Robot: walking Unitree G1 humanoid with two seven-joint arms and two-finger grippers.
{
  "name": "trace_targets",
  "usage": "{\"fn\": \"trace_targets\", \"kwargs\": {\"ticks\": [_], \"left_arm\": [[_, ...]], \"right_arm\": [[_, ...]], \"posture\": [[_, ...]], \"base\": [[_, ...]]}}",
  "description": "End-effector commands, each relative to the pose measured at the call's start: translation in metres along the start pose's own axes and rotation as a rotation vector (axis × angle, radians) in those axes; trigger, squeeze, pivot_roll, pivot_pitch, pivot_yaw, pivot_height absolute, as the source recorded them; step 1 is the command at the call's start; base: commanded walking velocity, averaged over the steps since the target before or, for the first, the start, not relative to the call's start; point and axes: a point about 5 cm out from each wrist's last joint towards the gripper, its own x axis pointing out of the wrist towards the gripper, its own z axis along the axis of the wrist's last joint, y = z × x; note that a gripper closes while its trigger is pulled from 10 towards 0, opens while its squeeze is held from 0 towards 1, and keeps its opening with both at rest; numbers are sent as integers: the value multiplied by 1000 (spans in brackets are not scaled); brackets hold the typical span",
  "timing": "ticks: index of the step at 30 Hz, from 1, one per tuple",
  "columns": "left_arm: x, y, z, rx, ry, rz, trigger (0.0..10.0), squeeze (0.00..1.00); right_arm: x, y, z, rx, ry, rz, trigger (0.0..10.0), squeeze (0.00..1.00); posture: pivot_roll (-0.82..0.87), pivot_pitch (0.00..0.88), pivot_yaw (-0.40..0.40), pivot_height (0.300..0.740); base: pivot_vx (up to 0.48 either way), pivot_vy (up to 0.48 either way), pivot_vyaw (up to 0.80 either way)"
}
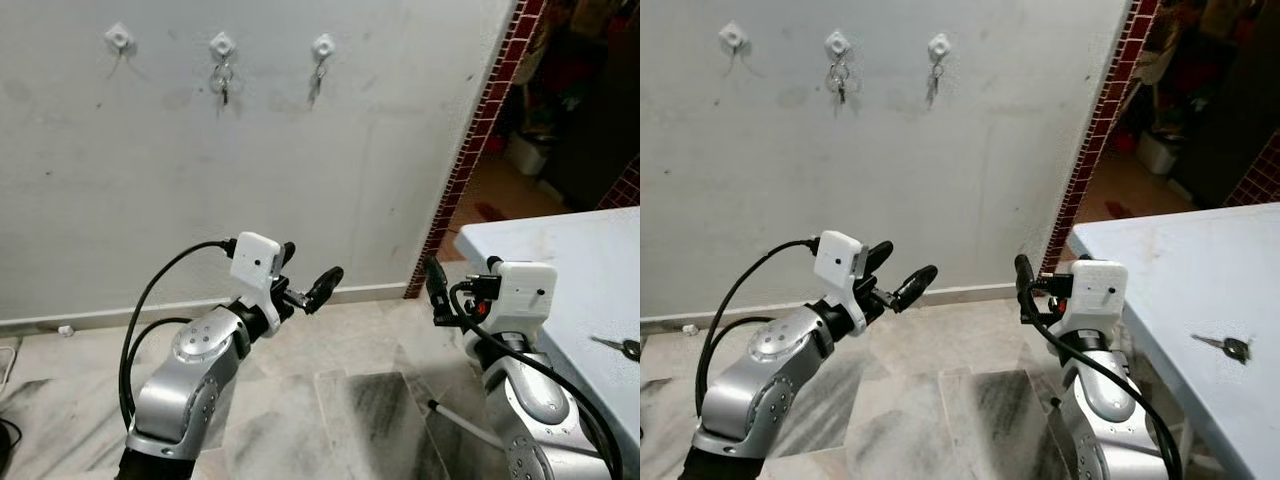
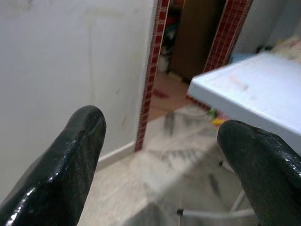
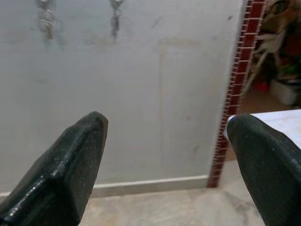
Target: Hang keys on a hook
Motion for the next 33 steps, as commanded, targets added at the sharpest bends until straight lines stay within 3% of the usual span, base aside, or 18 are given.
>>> {"fn": "trace_targets", "kwargs": {"ticks": [1,21,27,33], "left_arm": [[3,-4,4,-7,-14,-17,10000,0],[6,6,7,-24,-15,44,10000,0],[8,11,8,-74,-18,83,10000,0],[8,14,7,-104,-15,104,10000,0]], "right_arm": [[1,-5,2,-16,4,-18,10000,0],[1,-5,1,-19,2,-18,10000,0],[0,-5,2,-18,-3,-22,10000,0],[-1,-5,2,-19,-4,-26,10000,0]], "posture": [[100,0,-40,740],[102,0,-38,740],[97,0,-35,740],[95,0,-34,740]], "base": [[0,0,-800],[0,0,-800],[0,0,-253],[0,418,0]]}}
